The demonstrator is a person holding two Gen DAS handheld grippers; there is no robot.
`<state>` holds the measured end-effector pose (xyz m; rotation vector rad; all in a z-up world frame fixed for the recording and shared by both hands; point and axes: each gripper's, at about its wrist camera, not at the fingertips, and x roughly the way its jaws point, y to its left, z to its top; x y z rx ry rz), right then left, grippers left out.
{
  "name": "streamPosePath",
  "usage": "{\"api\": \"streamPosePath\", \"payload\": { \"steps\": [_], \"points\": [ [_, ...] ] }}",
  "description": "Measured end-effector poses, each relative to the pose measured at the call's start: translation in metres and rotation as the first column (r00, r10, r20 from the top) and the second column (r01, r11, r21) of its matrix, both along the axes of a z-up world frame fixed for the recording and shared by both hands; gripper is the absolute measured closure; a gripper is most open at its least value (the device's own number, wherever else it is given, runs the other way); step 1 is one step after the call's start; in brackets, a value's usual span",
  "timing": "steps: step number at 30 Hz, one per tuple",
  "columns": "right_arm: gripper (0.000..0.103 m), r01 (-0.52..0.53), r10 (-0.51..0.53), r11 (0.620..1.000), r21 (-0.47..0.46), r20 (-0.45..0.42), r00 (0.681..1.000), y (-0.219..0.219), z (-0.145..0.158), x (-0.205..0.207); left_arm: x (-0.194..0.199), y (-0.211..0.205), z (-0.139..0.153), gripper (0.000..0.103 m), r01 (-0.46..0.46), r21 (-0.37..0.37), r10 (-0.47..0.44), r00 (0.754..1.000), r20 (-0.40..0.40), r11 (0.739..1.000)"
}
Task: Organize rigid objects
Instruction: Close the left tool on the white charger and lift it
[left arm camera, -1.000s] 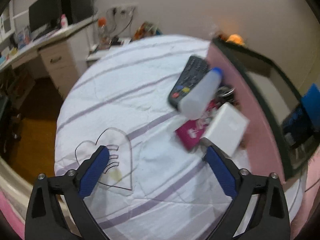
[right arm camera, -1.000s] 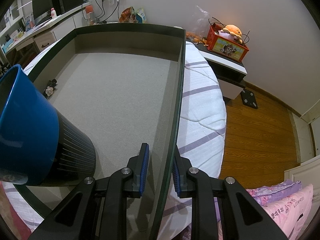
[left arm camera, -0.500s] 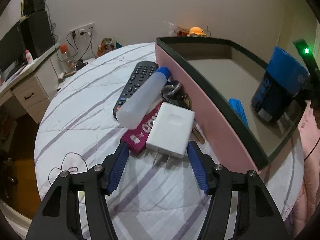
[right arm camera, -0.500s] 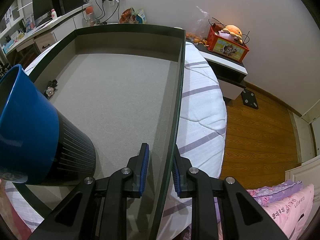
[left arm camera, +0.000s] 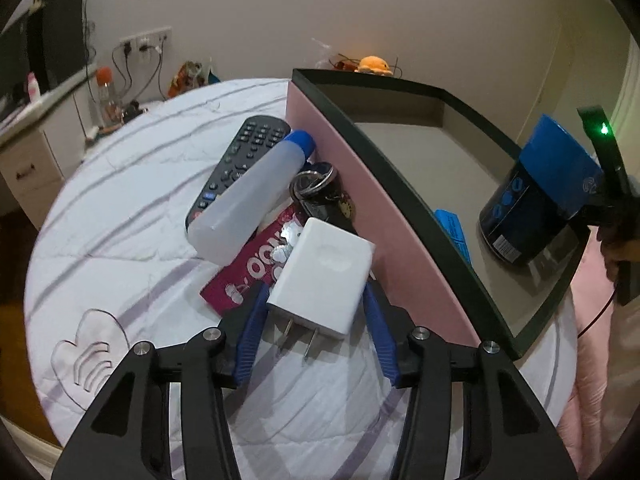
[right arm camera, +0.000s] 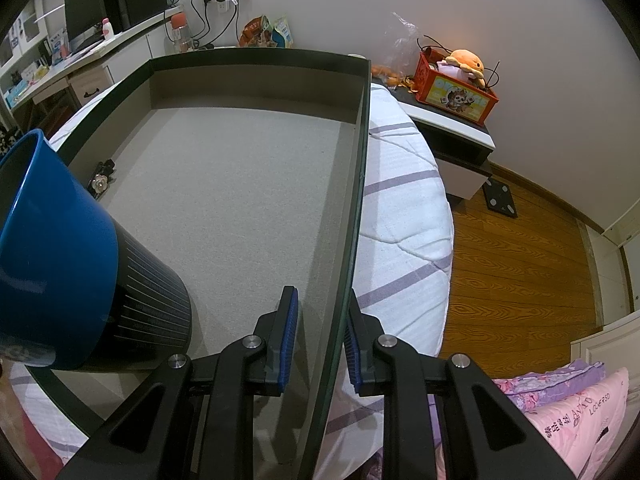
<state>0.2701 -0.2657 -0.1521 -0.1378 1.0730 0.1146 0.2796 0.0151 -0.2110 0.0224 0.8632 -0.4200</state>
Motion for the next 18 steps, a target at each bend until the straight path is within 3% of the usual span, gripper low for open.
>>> {"api": "streamPosePath", "payload": {
  "steps": [12,16,18],
  "points": [
    [0.080,0.002,-0.002,1.000,-0.001,-0.002,1.000,0.002,0.000,0.001,-0.038,0.024,0.005,0.058,-0.089,0.046,0.092,0.994,-0.067,0.995],
    [0.080,0.007,-0.007,1.000,-0.004,-0.003,1.000,0.005,-0.001,0.002,-0.045,0.025,0.004,0.056,-0.099,0.083,0.104,0.993,-0.058,0.992],
    [0.080,0.008,-0.008,1.000,-0.006,-0.004,1.000,0.006,-0.002,0.002,-0.042,0.020,0.002,0.050,-0.106,0.119,0.111,0.993,-0.039,0.987]
  ]
}}
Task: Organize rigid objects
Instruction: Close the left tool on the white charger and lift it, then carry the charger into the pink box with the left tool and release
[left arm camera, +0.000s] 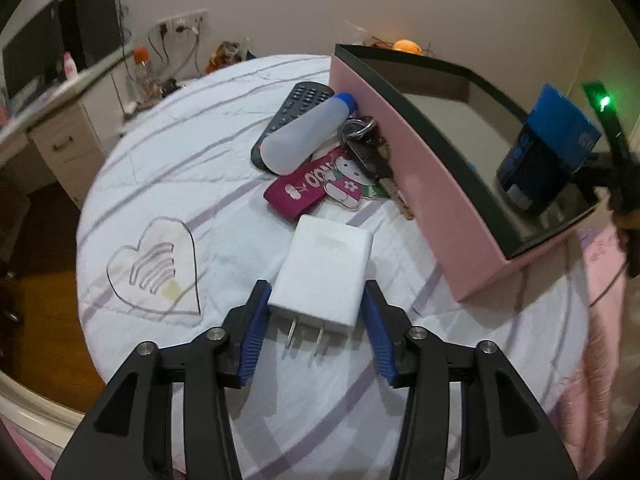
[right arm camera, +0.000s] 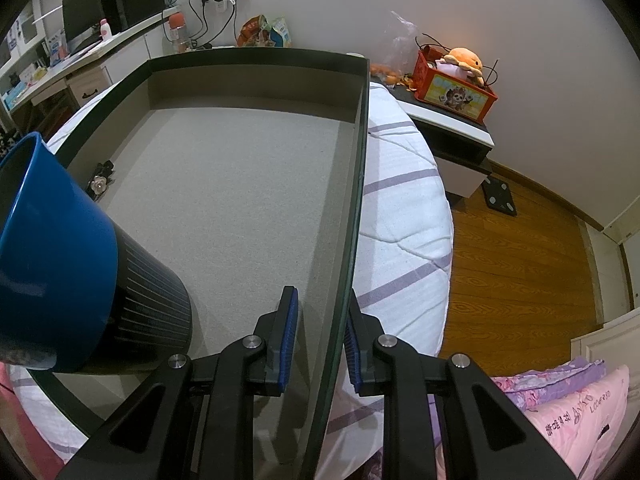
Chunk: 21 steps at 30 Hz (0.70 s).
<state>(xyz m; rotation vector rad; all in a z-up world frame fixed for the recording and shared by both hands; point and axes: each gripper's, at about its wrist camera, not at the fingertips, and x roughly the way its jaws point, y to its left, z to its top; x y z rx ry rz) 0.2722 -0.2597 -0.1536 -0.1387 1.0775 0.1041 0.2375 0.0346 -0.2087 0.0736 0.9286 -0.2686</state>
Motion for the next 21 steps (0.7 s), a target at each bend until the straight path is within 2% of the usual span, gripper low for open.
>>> {"api": "streamPosePath", "payload": {
  "steps": [1,3,5,7,9,11,16,21],
  "points": [
    [0.080,0.000,0.000,1.000,0.000,0.000,1.000,0.001,0.000,0.000,0.002,-0.004,0.000,0.045,0.003,0.007,-0.003,1.000,0.004,1.000],
    [0.080,0.002,-0.002,1.000,0.005,-0.001,1.000,0.001,0.000,0.000,0.006,-0.008,0.001,0.044,0.007,-0.001,-0.007,1.000,0.019,1.000],
    [0.080,0.002,-0.002,1.000,0.009,-0.002,1.000,0.001,0.000,0.000,0.010,-0.011,-0.001,0.055,-0.008,0.018,0.007,1.000,0.029,1.000],
    [0.080,0.000,0.000,1.000,0.012,-0.003,1.000,-0.001,0.000,0.001,0.009,-0.010,0.001,0.060,-0.012,0.007,0.012,0.999,0.033,1.000],
    [0.080,-0.001,0.001,1.000,0.018,-0.002,1.000,-0.003,0.000,0.001,0.006,-0.006,0.005,0.063,-0.033,-0.015,0.034,0.998,0.046,0.999],
    [0.080,-0.001,0.001,1.000,0.019,0.000,1.000,-0.004,0.000,0.001,0.003,-0.002,0.007,0.063,-0.060,-0.004,0.060,0.996,0.060,0.998],
    [0.080,-0.004,0.004,1.000,0.020,0.001,1.000,-0.006,-0.001,0.001,-0.007,0.003,0.033,0.063,-0.128,0.005,0.126,0.983,0.137,0.992],
    [0.080,-0.007,0.007,1.000,0.025,0.002,1.000,-0.007,-0.001,0.001,-0.011,-0.011,0.059,0.063,-0.118,0.016,0.112,0.973,0.202,0.993]
  ]
}}
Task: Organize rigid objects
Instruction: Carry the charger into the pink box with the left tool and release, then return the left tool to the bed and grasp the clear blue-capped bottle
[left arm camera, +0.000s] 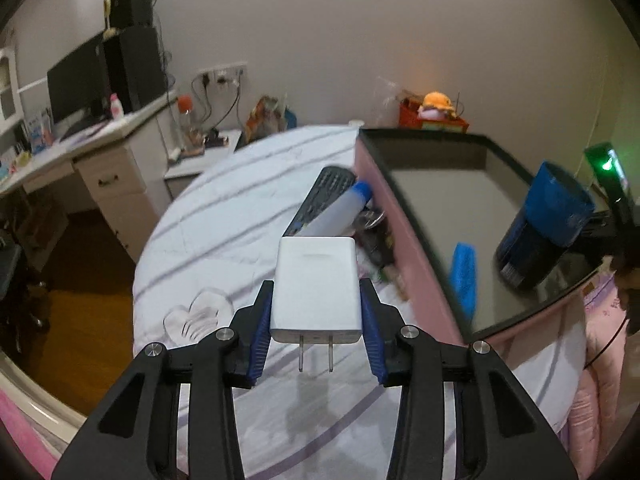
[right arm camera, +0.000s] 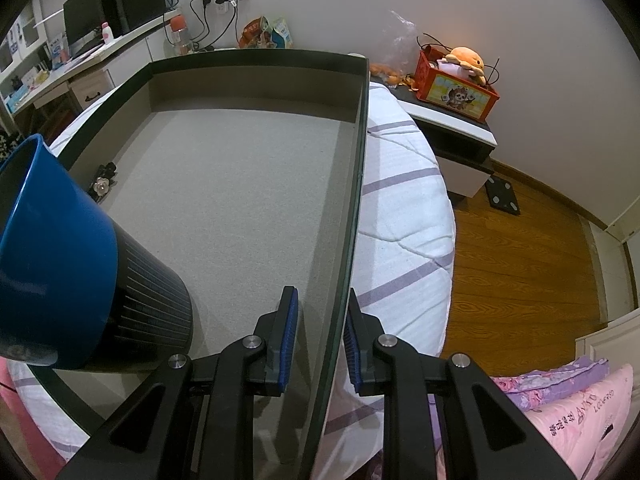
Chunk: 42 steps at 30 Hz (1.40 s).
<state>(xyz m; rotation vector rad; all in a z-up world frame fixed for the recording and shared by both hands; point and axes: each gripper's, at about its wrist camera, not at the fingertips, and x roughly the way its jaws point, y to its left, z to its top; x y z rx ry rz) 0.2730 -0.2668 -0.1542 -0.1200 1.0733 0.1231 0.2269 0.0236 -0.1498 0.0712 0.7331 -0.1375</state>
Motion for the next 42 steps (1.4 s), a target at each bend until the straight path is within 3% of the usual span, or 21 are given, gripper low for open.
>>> {"api": "streamPosePath", "payload": {
  "steps": [14,27,37,38,40,42],
  "points": [
    [0.080,-0.009,0.009,1.000,0.018,0.005,1.000,-0.005,0.000,-0.001,0.010,-0.070,0.028,0.062,0.105,0.050,-0.107,0.993,0.052,0.993],
    [0.080,-0.020,0.020,0.999,0.034,0.010,1.000,-0.009,-0.001,-0.001,0.055,-0.110,0.004,0.062,0.167,0.028,-0.166,0.984,-0.058,0.985],
    [0.080,-0.021,0.021,0.999,0.035,0.010,1.000,-0.010,-0.001,0.000,0.072,-0.123,-0.018,0.061,0.154,0.044,-0.149,0.982,-0.116,0.987],
    [0.080,-0.020,0.020,0.999,0.036,0.010,1.000,-0.010,-0.001,0.000,0.071,-0.123,-0.016,0.060,0.151,0.046,-0.146,0.983,-0.108,0.987],
    [0.080,-0.022,0.022,0.999,0.032,0.010,1.000,-0.010,-0.001,0.000,0.069,-0.120,-0.011,0.042,0.137,0.042,-0.132,0.987,-0.090,0.990],
    [0.080,-0.022,0.021,0.999,0.034,0.009,1.000,-0.011,-0.001,0.000,0.065,-0.116,-0.004,0.032,0.143,0.014,-0.141,0.988,-0.063,0.990]
  ]
}}
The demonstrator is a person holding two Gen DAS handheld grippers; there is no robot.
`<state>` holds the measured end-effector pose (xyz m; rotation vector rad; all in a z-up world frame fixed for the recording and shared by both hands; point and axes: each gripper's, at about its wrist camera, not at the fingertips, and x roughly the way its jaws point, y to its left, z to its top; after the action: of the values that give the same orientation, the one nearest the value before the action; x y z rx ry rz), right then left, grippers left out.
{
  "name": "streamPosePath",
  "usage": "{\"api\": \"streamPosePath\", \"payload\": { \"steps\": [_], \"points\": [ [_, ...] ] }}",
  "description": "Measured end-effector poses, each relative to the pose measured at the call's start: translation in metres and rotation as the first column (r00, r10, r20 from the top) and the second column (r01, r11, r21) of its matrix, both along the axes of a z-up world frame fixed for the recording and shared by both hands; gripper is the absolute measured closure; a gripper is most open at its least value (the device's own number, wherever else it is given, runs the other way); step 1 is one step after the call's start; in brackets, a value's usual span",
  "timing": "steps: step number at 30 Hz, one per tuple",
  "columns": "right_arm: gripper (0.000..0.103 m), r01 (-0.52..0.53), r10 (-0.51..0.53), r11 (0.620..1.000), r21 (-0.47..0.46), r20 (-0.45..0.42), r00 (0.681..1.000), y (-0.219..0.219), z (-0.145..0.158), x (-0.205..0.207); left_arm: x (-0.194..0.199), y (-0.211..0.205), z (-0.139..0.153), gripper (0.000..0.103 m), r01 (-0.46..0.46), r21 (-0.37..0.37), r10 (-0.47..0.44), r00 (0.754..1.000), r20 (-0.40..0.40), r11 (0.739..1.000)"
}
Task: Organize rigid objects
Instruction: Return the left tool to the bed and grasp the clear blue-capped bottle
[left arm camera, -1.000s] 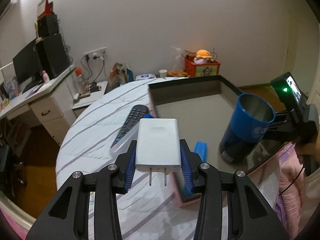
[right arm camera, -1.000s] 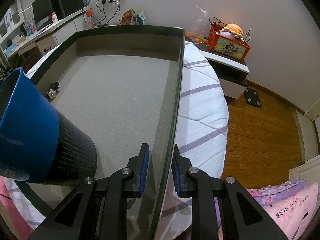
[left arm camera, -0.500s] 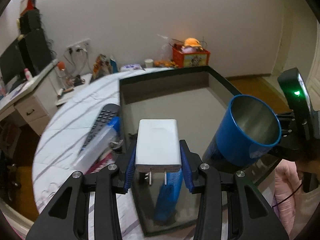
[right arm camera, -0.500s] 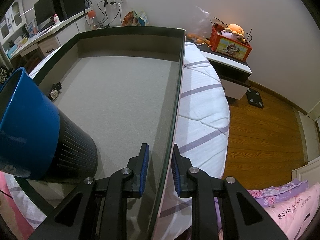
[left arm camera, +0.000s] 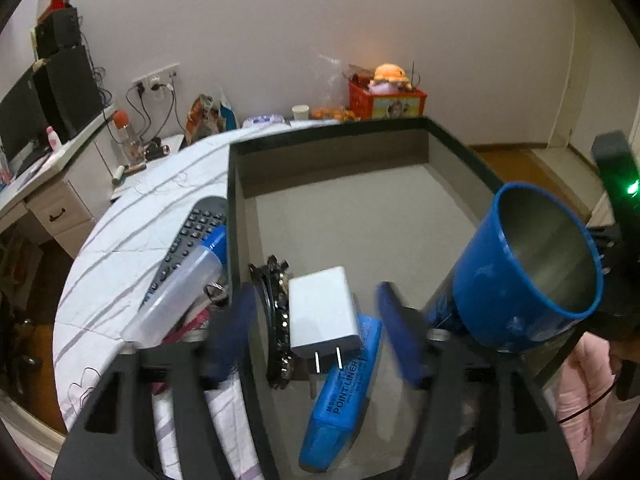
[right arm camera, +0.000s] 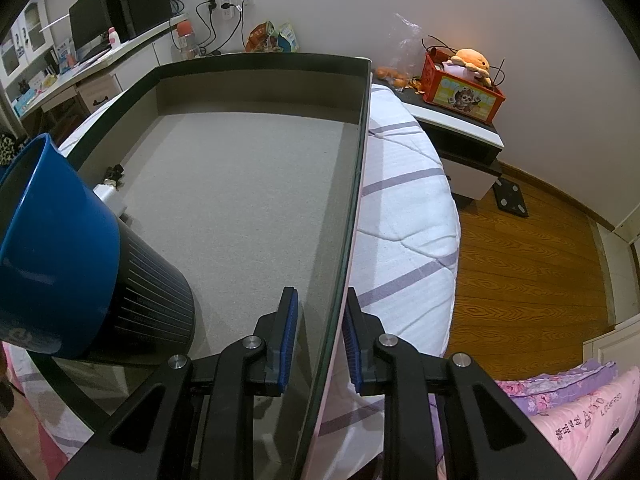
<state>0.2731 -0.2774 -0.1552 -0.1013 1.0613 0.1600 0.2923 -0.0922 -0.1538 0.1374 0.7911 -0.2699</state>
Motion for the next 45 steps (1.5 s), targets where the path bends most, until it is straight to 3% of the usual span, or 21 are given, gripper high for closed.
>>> {"api": "streamPosePath", "payload": {
  "steps": [4,11,20,26,34,41,45],
  "points": [
    [0.080,0.003,-0.003,1.000,-0.001,-0.001,1.000,0.000,0.001,0.001,-0.011,0.012,0.015,0.022,-0.005,-0.033,0.006,0.999,0.041,0.999],
    [0.080,0.005,-0.005,1.000,-0.002,-0.003,1.000,0.001,0.001,0.001,-0.032,0.052,0.034,0.016,-0.044,-0.068,0.050,0.995,0.089,0.997],
    [0.080,0.014,-0.014,1.000,-0.011,-0.006,1.000,0.003,0.000,0.001,-0.059,0.126,0.052,0.007,-0.165,-0.115,0.181,0.973,0.145,0.980],
    [0.080,0.019,-0.019,1.000,-0.017,-0.009,1.000,0.005,0.001,0.001,-0.056,0.157,0.032,0.005,-0.226,-0.086,0.235,0.966,0.106,0.970],
    [0.080,0.022,-0.022,0.999,-0.024,-0.010,1.000,0.007,0.001,0.000,-0.038,0.155,-0.012,0.005,-0.222,-0.030,0.222,0.975,0.012,0.975],
    [0.079,0.021,-0.021,0.999,-0.026,-0.009,1.000,0.008,0.001,0.000,-0.021,0.136,-0.025,0.005,-0.172,0.064,0.171,0.985,0.023,0.983],
    [0.079,0.020,-0.020,0.999,-0.031,-0.008,1.000,0.008,0.001,0.000,-0.010,0.132,-0.026,0.005,-0.163,0.081,0.161,0.987,0.025,0.983]
  ]
}}
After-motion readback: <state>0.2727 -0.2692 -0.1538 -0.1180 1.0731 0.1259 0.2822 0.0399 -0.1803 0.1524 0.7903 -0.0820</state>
